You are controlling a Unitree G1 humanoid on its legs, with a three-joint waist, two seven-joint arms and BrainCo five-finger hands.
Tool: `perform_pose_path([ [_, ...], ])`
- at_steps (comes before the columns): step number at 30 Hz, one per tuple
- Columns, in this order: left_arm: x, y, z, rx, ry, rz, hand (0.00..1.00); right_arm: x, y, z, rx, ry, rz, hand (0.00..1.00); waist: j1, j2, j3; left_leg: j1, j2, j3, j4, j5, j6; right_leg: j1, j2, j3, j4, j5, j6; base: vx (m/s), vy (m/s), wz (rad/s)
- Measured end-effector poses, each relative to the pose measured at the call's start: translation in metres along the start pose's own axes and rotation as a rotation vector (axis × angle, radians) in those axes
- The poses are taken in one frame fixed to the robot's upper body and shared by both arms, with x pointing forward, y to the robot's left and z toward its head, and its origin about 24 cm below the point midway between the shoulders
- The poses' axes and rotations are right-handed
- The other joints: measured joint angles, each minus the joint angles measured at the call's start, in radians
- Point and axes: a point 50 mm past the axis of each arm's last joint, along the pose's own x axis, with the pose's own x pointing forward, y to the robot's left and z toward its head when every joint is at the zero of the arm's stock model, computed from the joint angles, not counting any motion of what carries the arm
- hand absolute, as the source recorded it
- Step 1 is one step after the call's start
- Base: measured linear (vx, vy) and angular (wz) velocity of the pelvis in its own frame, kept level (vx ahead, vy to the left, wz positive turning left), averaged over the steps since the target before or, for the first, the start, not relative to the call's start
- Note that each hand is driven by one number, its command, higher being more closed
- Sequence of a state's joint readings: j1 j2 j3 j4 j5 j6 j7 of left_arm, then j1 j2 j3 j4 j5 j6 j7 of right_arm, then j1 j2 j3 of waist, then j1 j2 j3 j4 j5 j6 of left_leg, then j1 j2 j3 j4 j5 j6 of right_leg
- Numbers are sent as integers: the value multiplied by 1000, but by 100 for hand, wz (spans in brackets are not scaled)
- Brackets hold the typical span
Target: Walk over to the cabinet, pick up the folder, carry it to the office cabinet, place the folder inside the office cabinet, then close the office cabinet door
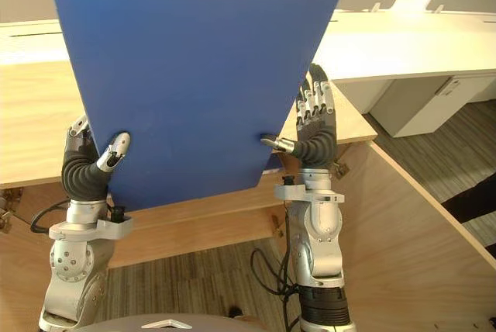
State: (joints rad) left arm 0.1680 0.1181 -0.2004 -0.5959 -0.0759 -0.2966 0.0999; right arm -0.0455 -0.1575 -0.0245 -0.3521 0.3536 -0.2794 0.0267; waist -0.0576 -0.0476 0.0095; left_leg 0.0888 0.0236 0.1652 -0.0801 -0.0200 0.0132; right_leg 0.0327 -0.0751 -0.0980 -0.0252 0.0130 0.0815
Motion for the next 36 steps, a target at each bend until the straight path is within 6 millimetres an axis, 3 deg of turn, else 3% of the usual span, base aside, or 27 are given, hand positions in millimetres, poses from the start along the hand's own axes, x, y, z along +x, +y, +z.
perform_pose_path([
  [5, 0, 0, -1, 8, 7, -22, 100, -3, 5, -15, 38, 82, 79, 0, 0, -4, -5, -3, -5, -1, -1, 4, 4, 0, -6, 0, 0, 3, 3, -50, -10, 1],
  [6, -1, 0, -2, 12, 12, -27, 100, -4, 6, -18, 41, 100, 87, 100, 0, -4, -5, -4, -6, -1, -1, 4, 4, 0, -6, 1, 0, 4, 5, -51, -6, 0],
  [22, 1, 9, -15, 105, 50, -37, 100, -12, 17, -41, 50, 228, 215, 100, 0, -28, -30, -17, -15, -6, -6, 22, 13, -12, -9, 0, -14, 29, 4, -30, -7, 0],
  [23, 1, 10, -15, 105, 53, -36, 0, -12, 17, -41, 50, 227, 215, 100, 0, -28, -30, -17, -16, -7, -6, 22, 13, -12, -9, 0, -14, 29, 4, -91, -20, 0],
  [36, 2, 21, -16, 166, 49, 39, 0, -10, 17, -39, 40, 192, 142, 100, 0, -30, -32, -19, -15, -24, -7, 40, 9, -9, -7, -19, -14, 34, -1, -47, -18, 3],
])
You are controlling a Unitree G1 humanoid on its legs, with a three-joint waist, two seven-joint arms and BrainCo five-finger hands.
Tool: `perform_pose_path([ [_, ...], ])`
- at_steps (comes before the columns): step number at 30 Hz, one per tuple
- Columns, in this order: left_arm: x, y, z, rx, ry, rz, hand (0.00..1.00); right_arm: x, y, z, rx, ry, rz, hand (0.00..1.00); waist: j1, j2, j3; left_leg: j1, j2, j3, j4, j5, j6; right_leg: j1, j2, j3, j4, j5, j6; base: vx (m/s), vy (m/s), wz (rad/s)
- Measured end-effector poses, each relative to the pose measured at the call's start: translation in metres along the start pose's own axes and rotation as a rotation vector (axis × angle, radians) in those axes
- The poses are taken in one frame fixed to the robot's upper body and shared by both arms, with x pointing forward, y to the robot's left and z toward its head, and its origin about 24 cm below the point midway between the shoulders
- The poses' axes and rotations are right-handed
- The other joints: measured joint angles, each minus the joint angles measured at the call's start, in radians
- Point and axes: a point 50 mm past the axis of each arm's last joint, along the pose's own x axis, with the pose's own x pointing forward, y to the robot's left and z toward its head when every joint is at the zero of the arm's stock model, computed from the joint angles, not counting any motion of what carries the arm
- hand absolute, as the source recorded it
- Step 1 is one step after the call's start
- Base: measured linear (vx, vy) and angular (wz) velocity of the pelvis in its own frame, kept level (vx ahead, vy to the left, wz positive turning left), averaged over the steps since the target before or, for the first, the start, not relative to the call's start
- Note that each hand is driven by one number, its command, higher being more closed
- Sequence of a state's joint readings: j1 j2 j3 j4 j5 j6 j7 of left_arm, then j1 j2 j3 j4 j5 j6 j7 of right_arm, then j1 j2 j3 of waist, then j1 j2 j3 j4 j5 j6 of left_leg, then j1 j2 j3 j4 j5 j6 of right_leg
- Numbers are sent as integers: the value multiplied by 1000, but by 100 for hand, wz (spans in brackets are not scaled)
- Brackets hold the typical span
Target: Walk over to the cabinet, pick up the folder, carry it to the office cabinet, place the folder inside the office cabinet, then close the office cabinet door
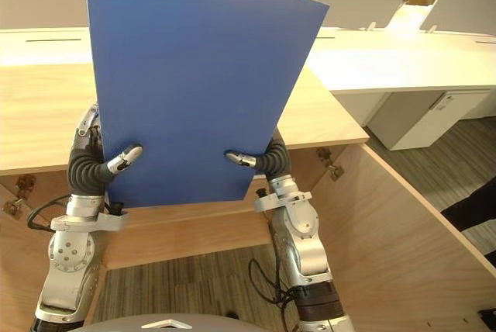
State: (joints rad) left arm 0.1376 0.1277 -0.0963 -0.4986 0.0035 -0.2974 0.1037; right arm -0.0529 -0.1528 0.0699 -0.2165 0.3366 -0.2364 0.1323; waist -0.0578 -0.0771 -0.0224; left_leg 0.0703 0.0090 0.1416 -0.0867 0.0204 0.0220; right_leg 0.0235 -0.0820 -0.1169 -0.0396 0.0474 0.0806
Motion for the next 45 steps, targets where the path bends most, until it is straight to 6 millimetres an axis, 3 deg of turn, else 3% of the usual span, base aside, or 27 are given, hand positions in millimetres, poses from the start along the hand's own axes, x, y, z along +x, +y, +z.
perform_pose_path([
  [8, -8, 40, 1, 51, 2, 261, 0, -3, -20, 11, -18, -57, -163, 100, 6, -6, -4, 3, 1, -7, 0, 2, 0, 8, 0, -4, -2, 0, 0, -13, -6, 3],
  [12, -28, 65, -2, 55, 59, 431, 0, -5, -28, 26, -50, -120, -221, 100, 12, -7, -5, 3, 0, -12, 0, 2, 0, 12, -1, -8, -2, 0, 0, -19, -11, 4],
  [17, -48, 85, -5, 82, 112, 583, 0, -11, -35, 26, -87, -120, -297, 100, 20, -8, -5, 0, -2, -36, 0, 5, -2, 19, -5, -33, 0, -3, 1, -34, -13, 13],
  [22, -81, 98, -28, 133, 311, 689, 0, -22, -37, 20, -127, -68, -312, 100, 30, -10, -4, -1, -3, -55, -1, 7, -8, 23, -8, -52, 7, -15, 0, -46, -15, 12],
  [33, -136, 102, -68, 176, 659, 752, 0, -28, -38, 16, -124, -39, -323, 100, 40, -25, -1, -17, -3, -58, 0, 10, -8, 9, -14, -59, 14, -20, 2, -7, -1, 2],
  [38, -172, 95, -97, 148, 895, 741, 0, -34, -36, 11, -117, -7, -321, 100, 43, -29, 4, -20, -3, -56, 0, 12, -4, 6, -15, -59, 14, -21, 3, 0, 0, 0],
  [45, -212, 79, -127, 139, 1161, 639, 0, -29, -14, 3, -82, 21, -232, 100, 42, -25, 21, -25, 0, -35, 0, 5, -12, -9, -14, -51, 16, -20, 2, -15, -5, -5],
])
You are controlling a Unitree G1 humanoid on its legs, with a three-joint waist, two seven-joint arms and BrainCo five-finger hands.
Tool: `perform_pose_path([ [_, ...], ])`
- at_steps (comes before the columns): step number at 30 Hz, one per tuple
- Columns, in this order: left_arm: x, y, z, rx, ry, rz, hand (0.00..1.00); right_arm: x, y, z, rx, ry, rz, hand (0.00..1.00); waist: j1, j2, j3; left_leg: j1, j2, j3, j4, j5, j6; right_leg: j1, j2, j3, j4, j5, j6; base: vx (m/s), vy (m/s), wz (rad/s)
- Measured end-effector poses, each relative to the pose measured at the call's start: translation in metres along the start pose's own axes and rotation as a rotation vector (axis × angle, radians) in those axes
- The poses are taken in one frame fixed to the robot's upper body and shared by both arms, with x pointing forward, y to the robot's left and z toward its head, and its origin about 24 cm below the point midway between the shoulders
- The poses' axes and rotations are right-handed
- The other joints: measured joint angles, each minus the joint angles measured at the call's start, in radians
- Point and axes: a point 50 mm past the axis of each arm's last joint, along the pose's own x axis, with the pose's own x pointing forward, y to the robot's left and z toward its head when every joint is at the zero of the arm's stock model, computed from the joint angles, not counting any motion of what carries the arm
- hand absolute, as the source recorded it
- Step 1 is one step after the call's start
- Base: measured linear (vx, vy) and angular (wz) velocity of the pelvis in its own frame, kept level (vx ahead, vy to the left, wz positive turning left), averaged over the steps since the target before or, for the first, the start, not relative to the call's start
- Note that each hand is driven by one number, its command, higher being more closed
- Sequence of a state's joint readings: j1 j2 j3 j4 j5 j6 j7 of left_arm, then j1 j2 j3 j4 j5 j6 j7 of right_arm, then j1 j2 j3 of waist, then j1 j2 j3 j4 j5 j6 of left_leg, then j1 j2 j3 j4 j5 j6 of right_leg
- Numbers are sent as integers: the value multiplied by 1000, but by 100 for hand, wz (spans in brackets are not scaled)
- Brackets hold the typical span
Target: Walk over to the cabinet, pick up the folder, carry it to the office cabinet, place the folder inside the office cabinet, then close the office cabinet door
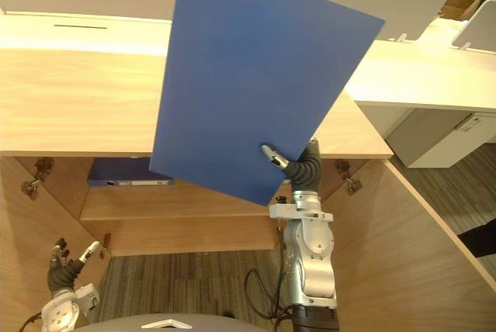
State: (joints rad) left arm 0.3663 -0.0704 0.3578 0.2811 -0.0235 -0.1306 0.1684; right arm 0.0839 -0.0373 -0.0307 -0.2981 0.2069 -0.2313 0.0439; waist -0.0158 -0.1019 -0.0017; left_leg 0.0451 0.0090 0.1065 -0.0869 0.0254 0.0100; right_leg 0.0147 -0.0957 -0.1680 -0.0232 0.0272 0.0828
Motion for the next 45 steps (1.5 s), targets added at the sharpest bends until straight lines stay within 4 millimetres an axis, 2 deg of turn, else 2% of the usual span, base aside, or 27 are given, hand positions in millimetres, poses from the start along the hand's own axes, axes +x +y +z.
perform_pose_path([
  [6, 1, 8, -38, 59, 175, 5, 0, -7, 24, -8, 8, 43, 97, 100, 4, 2, 8, -7, 2, 11, 0, -2, 0, -17, 4, 20, 3, 2, -1, -8, -4, -9],
  [10, -5, 17, -61, 33, 294, 43, 0, -10, 46, -12, 4, 61, 197, 100, 5, 9, 15, 3, 5, 32, 1, -7, 1, -17, 8, 46, 2, 4, -4, 1, -1, -15],
  [14, -7, 21, -71, 64, 344, 33, 0, -15, 67, -22, -42, 100, 325, 100, 4, 12, 22, 9, 10, 42, 1, -10, -2, -17, 14, 55, 1, 7, -8, -15, -11, -12],
  [17, -4, 15, -73, 76, 359, 8, 0, -13, 85, -31, -101, 113, 445, 100, 13, 20, 58, 2, 13, 64, 8, -15, -10, -49, 15, 78, 30, 7, -12, -68, 0, -20],
  [20, 13, -3, -57, 81, 307, -43, 0, -2, 103, -32, -147, 71, 543, 100, 12, 27, 153, -141, 32, 79, 218, -93, -5, -143, 12, 93, 126, -7, -27, -157, -21, -9],
  [21, 20, -10, -49, 72, 282, -56, 0, 3, 109, -29, -161, 45, 578, 100, 15, 43, 188, -223, 55, 81, 335, -136, -2, -194, 21, 97, 172, -15, -28, -214, -36, -18],
  [22, 23, -15, -45, 68, 269, -66, 0, 5, 112, -27, -174, 27, 594, 100, 15, 49, 206, -258, 68, 80, 387, -154, 2, -217, 28, 97, 196, -21, -30, -245, -8, -17],
  [24, 34, -32, -29, 56, 214, -106, 0, 10, 118, -23, -214, -13, 644, 100, 15, 96, 263, -389, 96, 70, 528, -199, 4, -336, 37, 96, 312, -52, -32, -256, 34, -5],
  [27, 43, -42, -6, 43, 125, -134, 0, 7, 121, -24, -264, -23, 671, 100, 16, 106, 293, -536, 110, 56, 669, -246, -2, -502, 26, 91, 502, -128, -40, -165, 21, 6],
  [28, 43, -43, 0, 37, 96, -139, 0, 6, 120, -24, -278, -23, 673, 100, 18, 105, 295, -559, 114, 53, 695, -256, -2, -527, 23, 86, 532, -145, -46, -145, -9, 22],
  [29, 39, -43, 18, 18, 1, -155, 0, 3, 119, -23, -313, -31, 682, 100, 20, 109, 307, -605, 123, 40, 757, -279, -5, -567, 12, 64, 601, -181, -53, -102, -16, 20],
  [31, 29, -37, 39, 1, -121, -178, 0, -3, 116, -18, -343, -49, 693, 100, 31, 114, 319, -666, 142, 35, 828, -308, -5, -625, 1, 43, 679, -221, -52, -88, -25, 18],
  [35, 17, -26, 49, 1, -188, -183, 0, -5, 113, -6, -366, -99, 699, 100, 55, 134, 342, -766, 182, 52, 914, -334, -7, -718, -13, 20, 771, -259, -57, -68, -30, 10],
  [38, 12, -22, 61, -14, -245, -175, 0, -1, 108, 0, -384, -123, 675, 100, 73, 134, 354, -847, 194, 53, 992, -356, -8, -804, -31, 17, 866, -291, -59, -45, -25, 9],
  [42, 9, -20, 80, -42, -327, -171, 0, 12, 92, 5, -417, -134, 601, 100, 80, 137, 370, -973, 198, 28, 1102, -396, -6, -924, -50, 15, 987, -338, -61, -19, -8, 8],
  [45, 6, -21, 92, -50, -379, -181, 0, 20, 75, 7, -344, -105, 520, 100, 84, 139, 390, -1026, 198, 26, 1149, -405, -2, -975, -65, 17, 1044, -361, -59, 0, -14, 8],
])
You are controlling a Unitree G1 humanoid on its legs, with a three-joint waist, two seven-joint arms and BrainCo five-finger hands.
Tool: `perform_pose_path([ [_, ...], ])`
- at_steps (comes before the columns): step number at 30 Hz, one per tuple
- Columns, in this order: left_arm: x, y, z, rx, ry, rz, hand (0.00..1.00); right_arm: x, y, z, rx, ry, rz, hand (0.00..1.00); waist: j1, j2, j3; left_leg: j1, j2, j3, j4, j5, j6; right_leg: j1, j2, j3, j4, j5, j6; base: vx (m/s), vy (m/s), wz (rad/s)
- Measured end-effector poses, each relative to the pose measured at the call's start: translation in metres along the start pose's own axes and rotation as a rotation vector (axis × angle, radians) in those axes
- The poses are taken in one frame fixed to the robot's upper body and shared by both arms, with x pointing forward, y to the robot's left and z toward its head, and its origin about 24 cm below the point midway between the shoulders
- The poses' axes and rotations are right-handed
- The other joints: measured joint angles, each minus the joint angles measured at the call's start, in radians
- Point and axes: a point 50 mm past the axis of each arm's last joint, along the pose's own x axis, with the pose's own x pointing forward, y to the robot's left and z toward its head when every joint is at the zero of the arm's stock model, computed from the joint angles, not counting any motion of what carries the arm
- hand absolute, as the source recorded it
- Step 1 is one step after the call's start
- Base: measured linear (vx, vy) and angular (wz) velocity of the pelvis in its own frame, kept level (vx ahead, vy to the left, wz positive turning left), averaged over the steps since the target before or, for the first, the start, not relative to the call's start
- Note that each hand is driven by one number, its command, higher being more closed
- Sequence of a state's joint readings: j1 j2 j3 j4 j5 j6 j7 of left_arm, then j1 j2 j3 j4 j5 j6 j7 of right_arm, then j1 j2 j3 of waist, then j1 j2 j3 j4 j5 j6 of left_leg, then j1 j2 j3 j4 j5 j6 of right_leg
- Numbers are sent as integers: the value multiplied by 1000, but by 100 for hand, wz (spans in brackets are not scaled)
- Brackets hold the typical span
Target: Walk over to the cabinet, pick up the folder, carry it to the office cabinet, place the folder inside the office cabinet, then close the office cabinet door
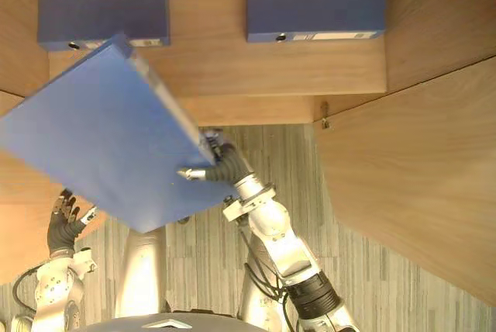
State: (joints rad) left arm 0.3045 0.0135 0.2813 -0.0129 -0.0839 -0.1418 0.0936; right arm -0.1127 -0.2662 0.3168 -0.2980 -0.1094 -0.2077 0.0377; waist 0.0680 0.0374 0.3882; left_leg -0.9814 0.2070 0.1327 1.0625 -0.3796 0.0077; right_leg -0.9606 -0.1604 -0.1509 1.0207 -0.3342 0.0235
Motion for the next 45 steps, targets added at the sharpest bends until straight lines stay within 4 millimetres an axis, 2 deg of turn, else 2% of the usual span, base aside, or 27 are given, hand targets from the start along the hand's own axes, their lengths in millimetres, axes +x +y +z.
perform_pose_path([
  [6, 6, -4, 19, -12, -84, -25, 0, -1, -33, -1, 137, -9, -155, 100, 13, 0, 29, -72, -2, -1, 21, -5, -8, -78, -10, 1, 41, -13, -4, -24, -69, 5],
  [11, 26, -26, 43, -62, -181, -70, 0, 10, -58, 6, 179, -76, -341, 100, 4, 1, 46, -118, 3, -2, 37, 0, -2, -127, -8, 4, 58, -13, -5, -43, -86, -3],
  [13, 33, -32, 53, -84, -219, -72, 0, 14, -78, 8, 179, -104, -495, 100, 0, 2, 60, -124, 4, 0, 39, 0, -2, -134, -8, 6, 59, -13, -5, -47, -75, -3],
  [14, 33, -33, 54, -87, -221, -72, 0, 15, -81, 8, 179, -107, -513, 100, 0, 2, 60, -125, 4, 0, 39, 0, -2, -136, -8, 6, 59, -13, -5, -50, -73, -1],
  [16, 35, -35, 56, -114, -229, -72, 0, 14, -104, 14, 171, -150, -655, 100, 5, 2, 60, -146, 4, 2, 40, 1, -1, -158, -8, 8, 62, -12, -5, -56, -77, -1],
  [18, 37, -37, 58, -125, -234, -69, 0, 13, -117, 18, 164, -173, -734, 100, 6, 2, 60, -161, 5, 0, 45, 1, -1, -174, -8, 7, 67, -12, -5, -49, -74, -1],
  [22, 44, -51, 67, -144, -260, -103, 0, 17, -138, 15, 204, -181, -864, 100, 5, 2, 60, -178, 11, 2, 51, 1, -1, -191, -7, 7, 74, -12, -6, -65, -80, -2],
  [27, 51, -56, 74, -141, -282, -118, 0, 39, -153, 21, 283, -227, -909, 100, -4, 2, 60, -211, 16, -1, 53, 9, 1, -223, -3, 5, 74, -4, -14, -77, -66, -2],
  [28, 52, -56, 75, -143, -283, -114, 0, 50, -158, 25, 339, -245, -913, 100, -4, 2, 60, -221, 19, -3, 53, 12, -1, -232, 1, 3, 73, -1, -15, -67, -59, -4],
  [32, 55, -61, 73, -169, -268, -113, 0, 67, -165, 33, 482, -293, -906, 100, 0, 2, 60, -232, 22, -5, 50, 15, -2, -244, 4, 1, 72, -1, -16, -56, -58, -1],
  [41, 59, -68, 66, -181, -215, -114, 0, 91, -187, 44, 836, -374, -944, 100, 4, 2, 60, -249, 22, -24, 36, 28, -15, -250, 6, -19, 62, -1, -17, -50, -46, 3],
  [45, 59, -69, 64, -196, -201, -110, 0, 98, -195, 62, 916, -453, -938, 100, 4, 2, 60, -293, 32, -28, 66, 32, -15, -292, 6, -21, 95, -1, -18, -59, -40, -1],
])
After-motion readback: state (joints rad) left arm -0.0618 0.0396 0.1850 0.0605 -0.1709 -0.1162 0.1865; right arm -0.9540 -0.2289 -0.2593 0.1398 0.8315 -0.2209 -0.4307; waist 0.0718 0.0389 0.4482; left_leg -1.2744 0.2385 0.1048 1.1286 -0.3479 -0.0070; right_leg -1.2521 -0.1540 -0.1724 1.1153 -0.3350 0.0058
